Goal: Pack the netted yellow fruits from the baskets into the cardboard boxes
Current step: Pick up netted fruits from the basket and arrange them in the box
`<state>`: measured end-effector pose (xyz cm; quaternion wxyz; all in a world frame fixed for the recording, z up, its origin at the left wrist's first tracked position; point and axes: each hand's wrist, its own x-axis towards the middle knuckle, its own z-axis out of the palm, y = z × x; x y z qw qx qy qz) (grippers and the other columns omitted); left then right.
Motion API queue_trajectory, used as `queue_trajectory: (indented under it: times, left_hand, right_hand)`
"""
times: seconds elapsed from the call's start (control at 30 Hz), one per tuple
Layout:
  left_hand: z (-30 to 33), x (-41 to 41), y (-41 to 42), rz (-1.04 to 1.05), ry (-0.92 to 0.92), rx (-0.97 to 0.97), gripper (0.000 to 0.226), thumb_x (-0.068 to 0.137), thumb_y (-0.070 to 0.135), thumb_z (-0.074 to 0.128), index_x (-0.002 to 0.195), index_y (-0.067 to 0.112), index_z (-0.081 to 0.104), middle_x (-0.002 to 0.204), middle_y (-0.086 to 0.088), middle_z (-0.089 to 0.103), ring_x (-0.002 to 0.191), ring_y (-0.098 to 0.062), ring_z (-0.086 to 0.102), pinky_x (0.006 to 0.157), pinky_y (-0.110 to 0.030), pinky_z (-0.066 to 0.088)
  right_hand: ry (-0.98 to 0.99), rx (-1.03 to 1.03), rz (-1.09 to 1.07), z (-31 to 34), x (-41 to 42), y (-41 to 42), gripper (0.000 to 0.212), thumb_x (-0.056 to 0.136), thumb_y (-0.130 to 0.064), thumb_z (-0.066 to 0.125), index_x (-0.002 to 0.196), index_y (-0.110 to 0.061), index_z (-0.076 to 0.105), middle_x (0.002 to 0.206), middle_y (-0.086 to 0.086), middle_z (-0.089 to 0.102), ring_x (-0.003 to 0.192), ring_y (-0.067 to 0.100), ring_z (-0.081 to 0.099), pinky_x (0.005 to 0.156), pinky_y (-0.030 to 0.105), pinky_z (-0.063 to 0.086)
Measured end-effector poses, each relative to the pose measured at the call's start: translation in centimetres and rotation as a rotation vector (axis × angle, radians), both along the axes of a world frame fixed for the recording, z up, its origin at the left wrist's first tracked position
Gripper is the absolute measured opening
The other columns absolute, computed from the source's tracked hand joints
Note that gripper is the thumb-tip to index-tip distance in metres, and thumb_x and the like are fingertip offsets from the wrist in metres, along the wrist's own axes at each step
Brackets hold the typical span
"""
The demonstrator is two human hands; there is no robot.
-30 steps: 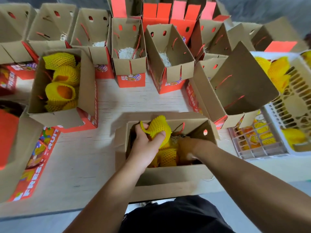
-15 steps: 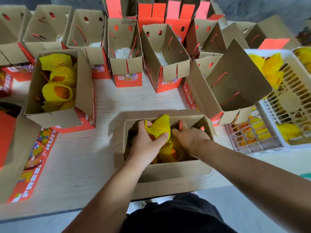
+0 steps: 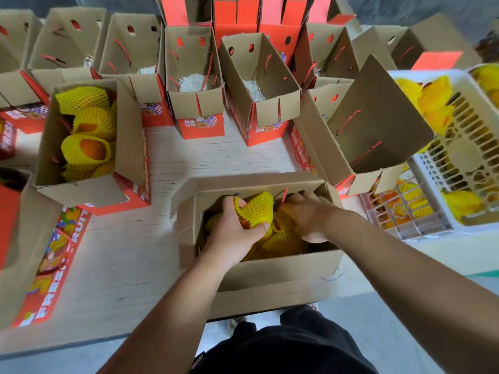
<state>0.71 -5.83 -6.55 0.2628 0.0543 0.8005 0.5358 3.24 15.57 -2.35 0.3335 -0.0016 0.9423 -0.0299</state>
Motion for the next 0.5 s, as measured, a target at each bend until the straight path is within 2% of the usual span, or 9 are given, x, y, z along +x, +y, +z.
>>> queue_trajectory:
  times: [0.1, 0.17, 0.23, 0.3, 0.33, 0.4, 0.47, 0.5]
  left_hand:
    - [0.2, -0.2, 0.2, -0.047, -0.093, 0.147, 0.054, 0.067, 0.055, 0.084, 0.105, 0.046, 0.046, 0.096, 0.008, 0.071, 0.086, -0.016, 0.070, 0.074, -0.040, 0.063]
    - [1.0, -0.5, 0.9, -0.145, -0.168, 0.260, 0.052, 0.073, 0.052, 0.086, 0.110, 0.044, 0.050, 0.102, 0.017, 0.071, 0.093, -0.005, 0.071, 0.072, -0.034, 0.064]
    - [1.7, -0.7, 1.7, -0.228, -0.182, 0.293, 0.048, 0.082, 0.041, 0.086, 0.116, 0.039, 0.051, 0.106, 0.017, 0.070, 0.098, 0.000, 0.070, 0.073, -0.028, 0.061]
    - [2.3, -1.2, 2.6, -0.264, -0.193, 0.270, 0.044, 0.086, 0.038, 0.083, 0.119, 0.035, 0.053, 0.114, 0.010, 0.070, 0.101, -0.003, 0.071, 0.075, -0.028, 0.061]
    - [2.7, -1.6, 2.9, -0.274, -0.221, 0.270, 0.043, 0.087, 0.041, 0.081, 0.121, 0.036, 0.055, 0.119, 0.007, 0.070, 0.103, -0.005, 0.071, 0.077, -0.029, 0.062]
    - [3.2, -2.3, 3.4, -0.276, -0.361, 0.308, 0.041, 0.088, 0.046, 0.070, 0.125, 0.034, 0.060, 0.125, -0.001, 0.071, 0.109, -0.016, 0.072, 0.082, -0.035, 0.063]
    - [3.2, -2.9, 3.9, -0.237, -0.586, 0.369, 0.041, 0.096, 0.039, 0.048, 0.133, 0.023, 0.059, 0.128, -0.012, 0.071, 0.115, -0.030, 0.070, 0.092, -0.042, 0.060]
    - [2.7, -3.0, 4.2, -0.234, -0.620, 0.329, 0.039, 0.101, 0.032, 0.042, 0.134, 0.019, 0.059, 0.128, -0.015, 0.071, 0.115, -0.032, 0.069, 0.096, -0.043, 0.058]
  right_hand:
    - [0.158, -0.594, -0.345, 1.4, 1.8, 0.0, 0.087, 0.083, -0.031, 0.077, 0.154, -0.039, 0.027, 0.149, -0.004, 0.045, 0.139, 0.018, 0.042, 0.117, 0.040, 0.038]
    - [0.236, -0.772, -0.323, 1.2, 3.1, -0.4, 0.098, 0.080, -0.025, 0.085, 0.157, -0.035, 0.026, 0.147, -0.010, 0.047, 0.135, 0.006, 0.046, 0.114, 0.032, 0.041]
    - [0.394, -0.751, -0.297, 0.6, 4.0, -0.4, 0.105, 0.075, -0.024, 0.091, 0.157, -0.033, 0.025, 0.147, -0.011, 0.044, 0.133, 0.001, 0.043, 0.111, 0.030, 0.043]
    - [0.606, -0.617, -0.302, 0.4, 4.8, 0.0, 0.114, 0.069, -0.034, 0.094, 0.156, -0.032, 0.021, 0.149, -0.004, 0.037, 0.135, 0.005, 0.036, 0.107, 0.031, 0.043]
    - [0.691, -0.533, -0.266, 0.3, 5.1, 0.3, 0.112, 0.067, -0.040, 0.093, 0.155, -0.030, 0.025, 0.148, -0.001, 0.035, 0.135, 0.012, 0.035, 0.104, 0.034, 0.044]
    - [0.778, -0.409, -0.150, 0.1, 5.5, 1.0, 0.092, 0.069, -0.050, 0.084, 0.146, -0.027, 0.041, 0.142, -0.002, 0.041, 0.130, 0.020, 0.039, 0.102, 0.042, 0.045]
    - [0.803, -0.466, -0.203, -0.2, 5.7, 1.5, 0.077, 0.070, -0.048, 0.082, 0.135, -0.026, 0.049, 0.132, -0.008, 0.048, 0.123, 0.018, 0.046, 0.100, 0.036, 0.044]
    - [0.815, -0.527, -0.290, -0.4, 5.8, 1.8, 0.074, 0.071, -0.044, 0.084, 0.133, -0.025, 0.049, 0.127, -0.009, 0.050, 0.119, 0.017, 0.049, 0.097, 0.029, 0.044]
